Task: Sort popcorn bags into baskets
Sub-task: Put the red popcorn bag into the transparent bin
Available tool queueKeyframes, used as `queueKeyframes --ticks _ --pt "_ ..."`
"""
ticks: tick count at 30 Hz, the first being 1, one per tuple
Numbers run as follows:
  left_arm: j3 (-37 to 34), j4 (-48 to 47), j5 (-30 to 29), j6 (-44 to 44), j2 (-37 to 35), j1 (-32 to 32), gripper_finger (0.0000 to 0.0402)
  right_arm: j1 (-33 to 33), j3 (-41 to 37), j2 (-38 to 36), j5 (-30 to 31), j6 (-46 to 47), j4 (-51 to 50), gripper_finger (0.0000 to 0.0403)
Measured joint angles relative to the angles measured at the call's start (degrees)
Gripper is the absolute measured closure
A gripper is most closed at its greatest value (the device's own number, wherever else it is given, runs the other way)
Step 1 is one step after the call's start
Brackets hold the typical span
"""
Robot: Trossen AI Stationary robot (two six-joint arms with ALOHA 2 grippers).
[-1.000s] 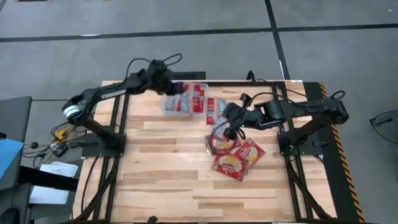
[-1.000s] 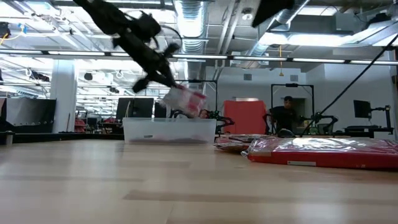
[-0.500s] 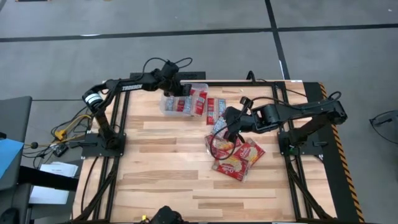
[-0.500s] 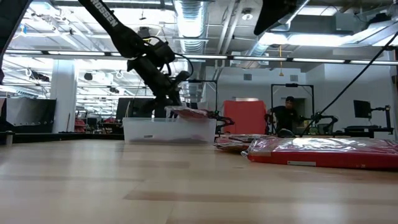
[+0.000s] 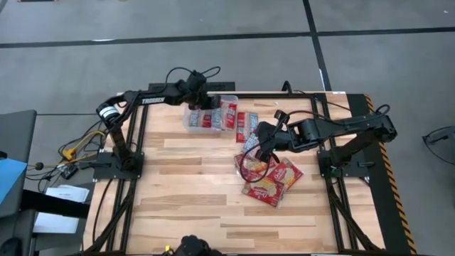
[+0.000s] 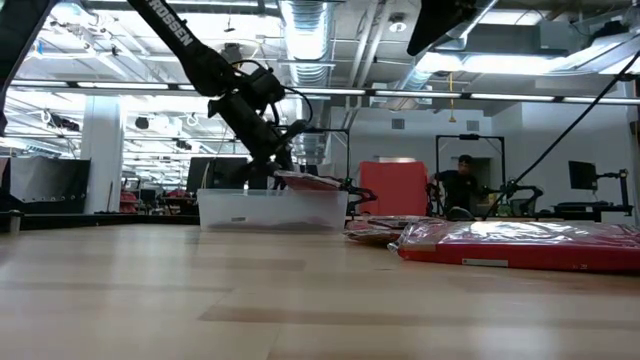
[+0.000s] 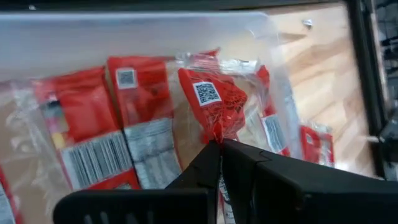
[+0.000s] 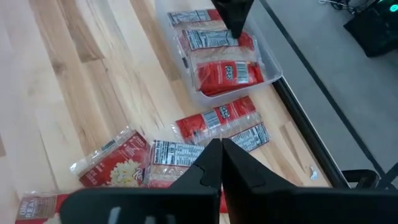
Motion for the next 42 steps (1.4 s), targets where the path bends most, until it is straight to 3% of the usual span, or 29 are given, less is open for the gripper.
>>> queueKeyframes --ticks 9,19,23,28,35,39,42 --pt "-0.02 1.90 -3.63 -1.13 0.96 0.46 0.0401 0.48 0.02 0.00 -0.04 0.02 0.23 0.0374" --pt "-0.04 2.18 -3.80 -1.09 0.96 -0.73 0.0397 0.48 0.02 0.00 -0.01 0.46 0.28 0.0376" --pt "-0.04 1.99 -6.29 0.69 0.96 -2.05 0.0362 0.48 0.02 0.00 -0.02 0.56 0.28 0.0381" --pt "-0.04 2.09 -8.23 1.28 0.96 -2.04 0.0280 0.48 0.02 0.00 -0.02 0.99 0.28 0.0369" --pt "-0.04 0.33 0.90 0.06 0.96 1.52 0.0174 0.48 0.05 0.00 -0.06 1.79 -0.14 0.0347" --pt "-0.04 -0.08 10.42 -1.81 0.90 3.72 0.0150 -0.53 -2.10 -0.13 -0.71 5.77 -1.17 0.0347" --pt "-0.08 -0.39 16.81 -2.16 -0.69 4.67 0.0146 -1.65 -7.30 -0.27 -4.51 12.03 -1.63 0.0343"
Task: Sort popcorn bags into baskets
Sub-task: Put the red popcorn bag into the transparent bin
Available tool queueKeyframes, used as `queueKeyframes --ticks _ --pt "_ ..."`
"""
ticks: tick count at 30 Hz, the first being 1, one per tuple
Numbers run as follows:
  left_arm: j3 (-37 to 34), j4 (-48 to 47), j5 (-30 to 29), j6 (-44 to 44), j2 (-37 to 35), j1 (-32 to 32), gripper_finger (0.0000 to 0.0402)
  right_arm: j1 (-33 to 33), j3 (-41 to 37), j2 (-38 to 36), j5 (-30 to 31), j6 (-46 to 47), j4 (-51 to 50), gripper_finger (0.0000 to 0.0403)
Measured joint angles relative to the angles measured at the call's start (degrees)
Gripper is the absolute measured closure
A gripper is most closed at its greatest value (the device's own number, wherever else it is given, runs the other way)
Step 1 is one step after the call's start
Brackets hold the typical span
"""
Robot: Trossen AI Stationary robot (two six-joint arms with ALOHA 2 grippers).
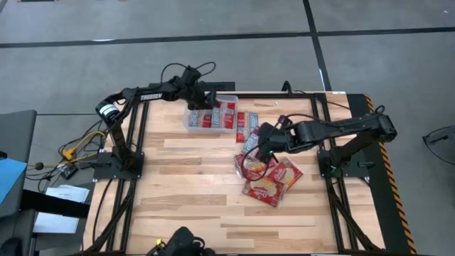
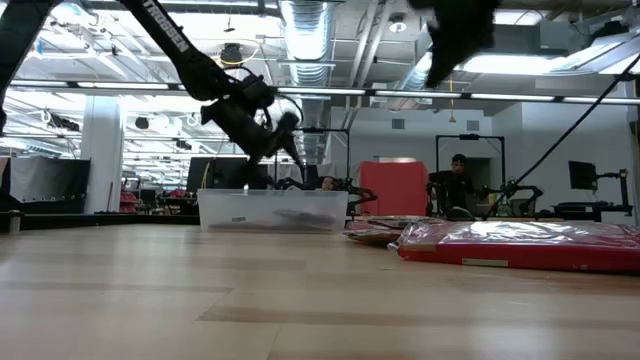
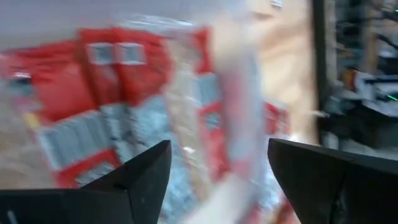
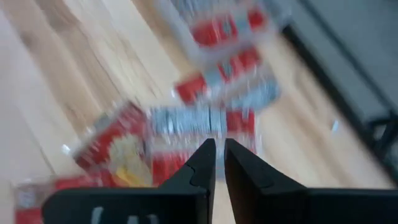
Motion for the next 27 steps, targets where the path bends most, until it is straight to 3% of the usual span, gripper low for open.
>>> queueKeyframes --ticks 7,12,16,22,27 --pt "0.00 -0.80 3.48 0.39 -11.41 -0.46 0.0145 -1.32 -13.92 -0.55 -0.83 13.29 2.39 0.0327" --pt "0.02 -3.55 1.06 2.81 -22.31 -4.10 0.0145 -4.87 -25.85 0.36 -3.90 14.08 19.02 0.0336" --pt "0.02 -9.14 -5.14 5.16 -30.23 -9.00 0.0145 -5.75 -31.24 1.61 -7.41 13.70 30.83 0.0346" --pt "0.00 -18.10 -13.63 6.29 -39.85 -16.33 0.0145 -4.32 -30.38 10.67 -16.43 8.17 42.38 0.0362" --pt "0.02 -25.15 -20.67 6.22 -46.04 -21.51 0.0145 -0.83 -21.12 19.36 -20.52 1.69 43.89 0.0376"
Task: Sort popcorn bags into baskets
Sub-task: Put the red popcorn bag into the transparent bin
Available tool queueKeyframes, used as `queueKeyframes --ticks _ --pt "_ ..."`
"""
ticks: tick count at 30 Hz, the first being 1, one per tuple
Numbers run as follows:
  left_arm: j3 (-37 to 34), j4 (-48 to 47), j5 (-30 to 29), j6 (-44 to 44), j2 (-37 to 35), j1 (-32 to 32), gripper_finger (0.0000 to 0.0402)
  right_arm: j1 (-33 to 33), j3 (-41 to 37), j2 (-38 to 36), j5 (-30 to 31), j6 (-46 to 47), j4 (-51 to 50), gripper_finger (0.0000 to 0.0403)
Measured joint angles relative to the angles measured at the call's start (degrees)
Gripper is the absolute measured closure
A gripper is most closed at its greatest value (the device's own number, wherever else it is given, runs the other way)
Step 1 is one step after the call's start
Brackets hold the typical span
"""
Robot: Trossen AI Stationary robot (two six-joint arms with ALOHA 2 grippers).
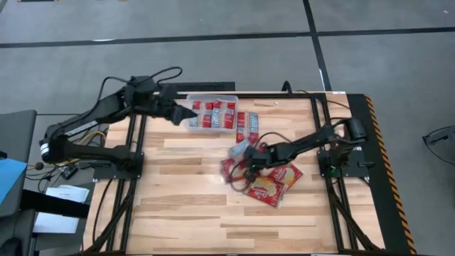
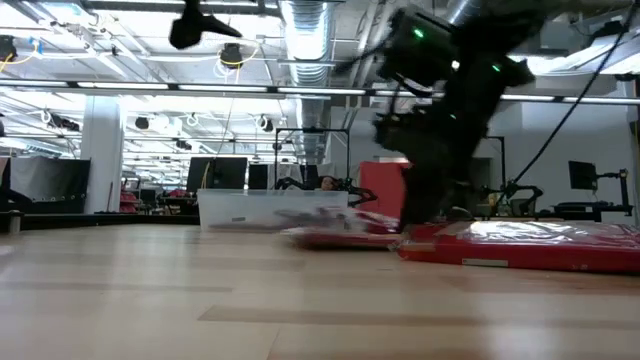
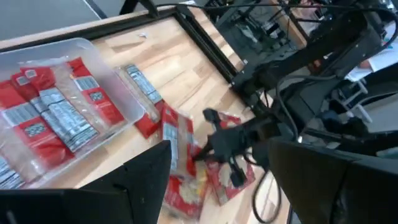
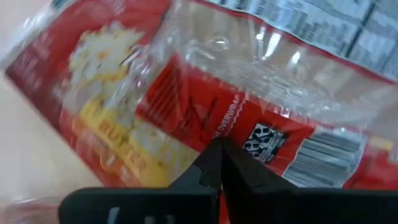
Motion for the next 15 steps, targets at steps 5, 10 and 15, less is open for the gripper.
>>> queueKeyframes --ticks 5,10,15 --pt "-0.05 -10.00 -5.63 -0.86 -4.80 -4.50 0.0145 2.42 13.03 7.02 -3.93 -15.46 -0.47 0.0380" --pt "-6.41 -13.93 -8.49 -4.77 -9.11 -9.05 0.0145 1.80 21.50 9.78 -2.97 -27.89 -7.40 0.0373" --pt "-22.37 -4.50 -7.66 -12.58 -13.53 -12.65 0.0145 1.99 22.54 6.61 -0.69 -24.65 -7.73 0.0379"
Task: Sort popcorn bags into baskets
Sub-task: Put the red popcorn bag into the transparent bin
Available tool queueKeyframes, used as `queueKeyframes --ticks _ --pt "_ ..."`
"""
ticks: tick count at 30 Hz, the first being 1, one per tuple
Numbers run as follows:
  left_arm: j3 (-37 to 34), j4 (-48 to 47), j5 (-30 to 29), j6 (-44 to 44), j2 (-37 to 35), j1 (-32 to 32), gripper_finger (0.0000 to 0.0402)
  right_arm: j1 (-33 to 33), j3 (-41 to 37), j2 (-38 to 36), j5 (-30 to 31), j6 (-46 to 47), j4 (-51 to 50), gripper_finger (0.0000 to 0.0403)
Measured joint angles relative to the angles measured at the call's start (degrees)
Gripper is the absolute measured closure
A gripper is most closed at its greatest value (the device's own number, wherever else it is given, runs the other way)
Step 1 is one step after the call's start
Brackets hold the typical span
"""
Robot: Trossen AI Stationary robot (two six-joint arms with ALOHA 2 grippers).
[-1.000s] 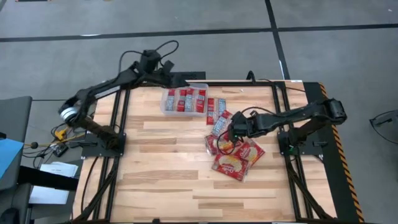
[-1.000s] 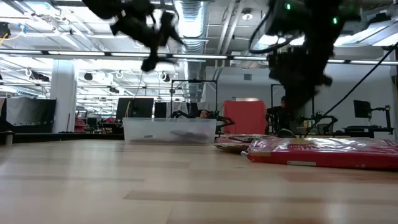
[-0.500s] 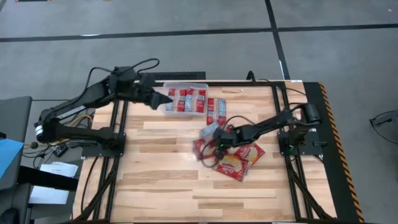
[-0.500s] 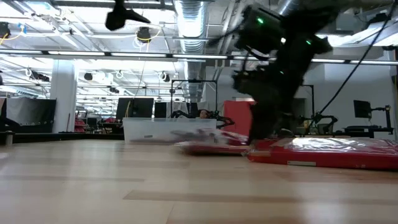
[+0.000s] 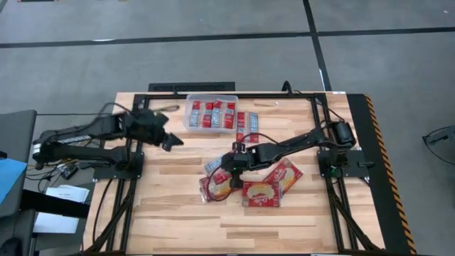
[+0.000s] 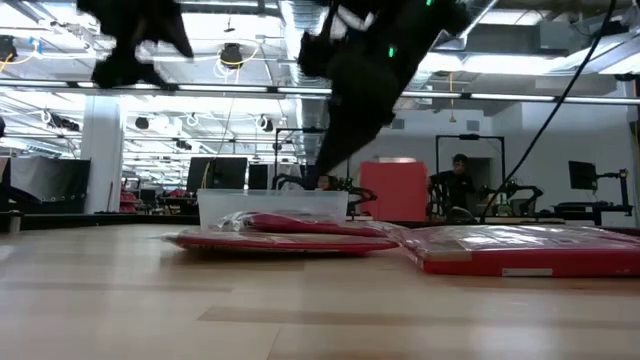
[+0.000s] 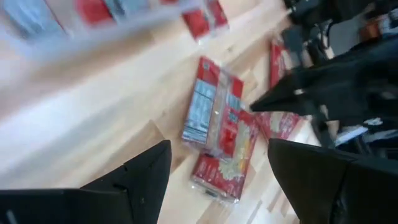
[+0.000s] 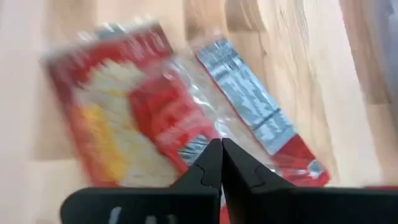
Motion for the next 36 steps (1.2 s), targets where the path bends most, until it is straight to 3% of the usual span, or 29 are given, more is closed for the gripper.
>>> queueKeyframes --ticks 7,12,24,30,36 --pt "-25.07 36.08 2.81 -9.84 1.52 -1.23 0.0145 3.01 -1.06 -0.09 1.50 11.38 0.65 0.0388" --pt "-32.83 49.51 0.54 -13.17 8.49 -1.09 0.0145 4.61 -1.63 2.75 6.18 15.83 2.75 0.0381" --pt "-33.02 65.80 2.15 -13.46 29.61 -0.20 0.0145 3.83 -1.23 8.99 5.00 16.05 6.51 0.0380" --pt "-29.78 74.25 7.22 -13.76 40.79 1.02 0.0146 2.60 -1.25 8.99 4.48 11.15 6.24 0.0378" --pt "-24.67 73.36 8.64 -11.25 44.50 0.99 0.0146 1.53 -1.29 8.99 4.24 8.49 6.23 0.0388"
